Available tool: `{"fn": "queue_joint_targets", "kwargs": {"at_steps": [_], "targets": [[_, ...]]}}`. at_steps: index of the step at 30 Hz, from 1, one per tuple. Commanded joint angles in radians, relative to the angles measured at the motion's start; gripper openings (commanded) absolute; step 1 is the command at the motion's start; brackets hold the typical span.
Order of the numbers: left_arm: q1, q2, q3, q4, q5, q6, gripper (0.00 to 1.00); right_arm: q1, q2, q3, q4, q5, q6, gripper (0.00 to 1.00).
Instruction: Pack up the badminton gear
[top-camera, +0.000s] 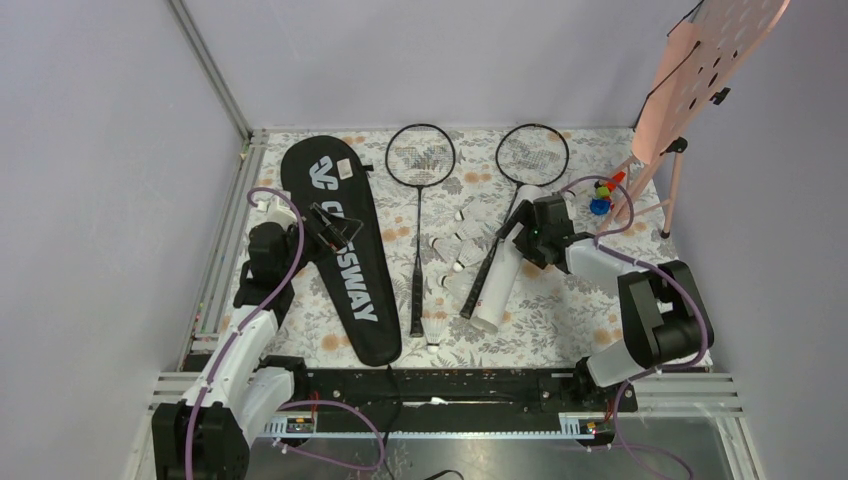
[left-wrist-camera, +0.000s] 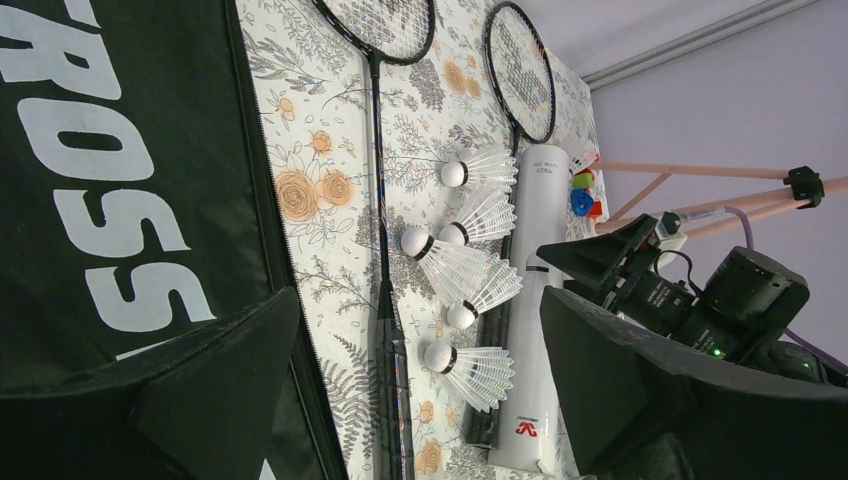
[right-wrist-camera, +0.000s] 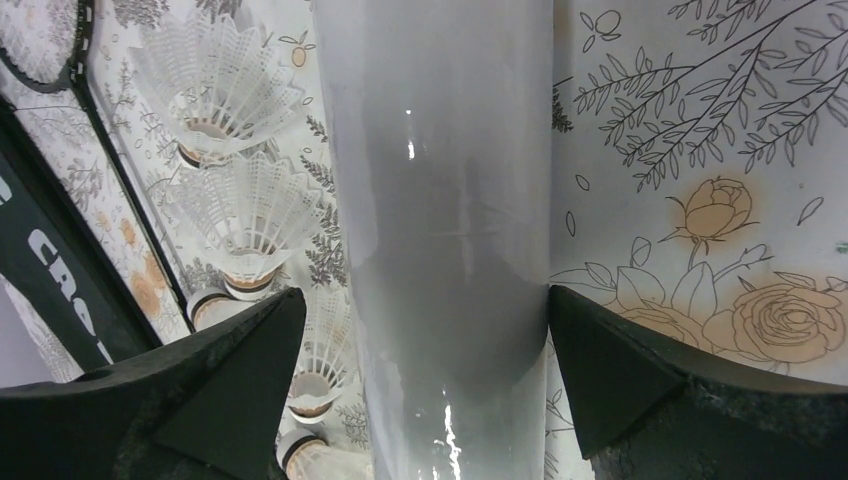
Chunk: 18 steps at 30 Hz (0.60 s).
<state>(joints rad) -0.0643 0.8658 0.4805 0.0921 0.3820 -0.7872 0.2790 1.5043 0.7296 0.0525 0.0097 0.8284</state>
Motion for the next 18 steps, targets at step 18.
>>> {"fn": "queue_joint_targets", "kwargs": {"at_steps": [18], "targets": [[-0.002, -0.079, -0.001, 0.022, -0.007, -0.004, 0.99, 0.043, 0.054, 0.037, -0.022, 0.060, -0.070, 0.68]]}}
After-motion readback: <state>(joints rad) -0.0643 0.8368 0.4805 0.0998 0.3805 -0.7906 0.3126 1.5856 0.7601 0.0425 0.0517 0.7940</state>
